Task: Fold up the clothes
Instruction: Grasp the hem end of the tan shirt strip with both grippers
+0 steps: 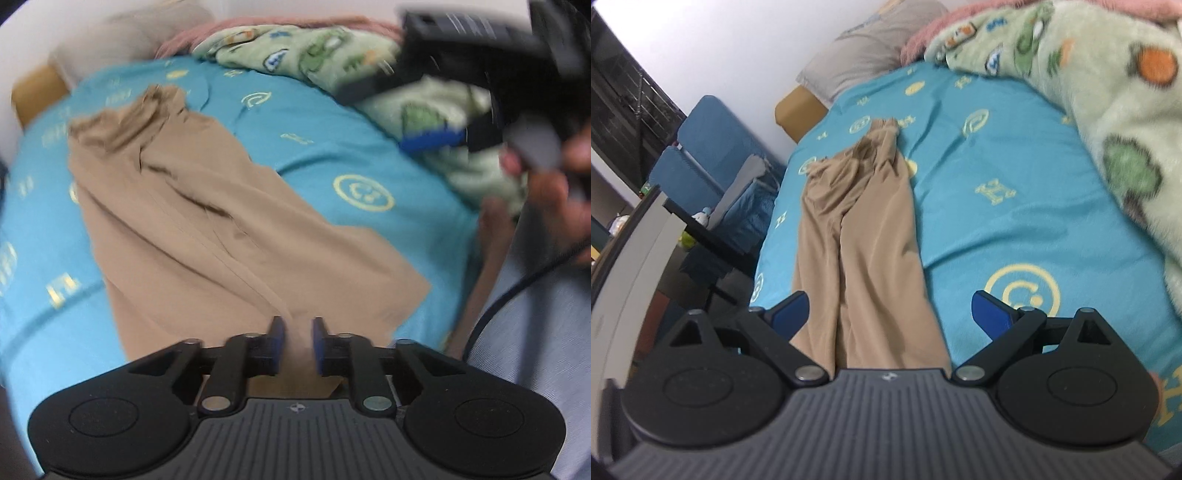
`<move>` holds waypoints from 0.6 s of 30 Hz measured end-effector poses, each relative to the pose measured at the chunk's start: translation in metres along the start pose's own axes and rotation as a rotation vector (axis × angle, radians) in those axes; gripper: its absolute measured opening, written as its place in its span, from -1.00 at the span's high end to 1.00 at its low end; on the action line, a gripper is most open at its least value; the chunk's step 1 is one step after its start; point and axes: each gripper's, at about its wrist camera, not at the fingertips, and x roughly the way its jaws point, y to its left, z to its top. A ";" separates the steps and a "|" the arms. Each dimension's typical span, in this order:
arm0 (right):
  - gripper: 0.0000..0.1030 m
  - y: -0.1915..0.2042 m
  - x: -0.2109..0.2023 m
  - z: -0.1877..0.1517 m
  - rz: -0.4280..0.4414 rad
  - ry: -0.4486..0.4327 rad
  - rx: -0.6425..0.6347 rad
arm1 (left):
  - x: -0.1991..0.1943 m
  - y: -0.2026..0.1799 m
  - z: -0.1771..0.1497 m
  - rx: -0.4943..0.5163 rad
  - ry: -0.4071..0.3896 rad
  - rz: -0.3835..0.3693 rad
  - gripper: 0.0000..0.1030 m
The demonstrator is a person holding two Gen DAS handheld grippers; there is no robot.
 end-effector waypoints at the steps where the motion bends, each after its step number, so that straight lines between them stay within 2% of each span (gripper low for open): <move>1: -0.86 -0.002 0.003 -0.001 0.009 0.022 0.020 | -0.002 0.009 -0.001 -0.055 -0.009 -0.032 0.15; 2: -0.86 -0.005 0.007 -0.001 0.024 0.050 0.044 | -0.008 0.021 -0.004 -0.128 -0.036 -0.047 -0.04; 4: -0.85 -0.011 0.016 -0.001 0.058 0.110 0.095 | -0.016 0.051 -0.011 -0.315 -0.079 -0.043 -0.19; 5: -0.85 -0.012 0.020 -0.002 0.061 0.135 0.113 | -0.020 0.065 -0.015 -0.408 -0.100 -0.041 -0.33; 9: -0.85 -0.017 0.037 -0.006 0.048 0.214 0.156 | -0.018 0.120 -0.036 -0.739 -0.088 0.000 -0.38; 14: -0.84 -0.022 0.055 -0.012 -0.014 0.271 0.177 | 0.004 0.143 -0.050 -0.910 0.012 0.037 -0.38; 16: -0.84 -0.023 0.061 -0.016 -0.045 0.281 0.176 | 0.004 0.137 -0.046 -0.867 0.010 0.032 -0.45; 18: -0.84 -0.024 0.067 -0.018 -0.061 0.298 0.176 | 0.006 0.125 -0.042 -0.796 0.021 -0.032 -0.39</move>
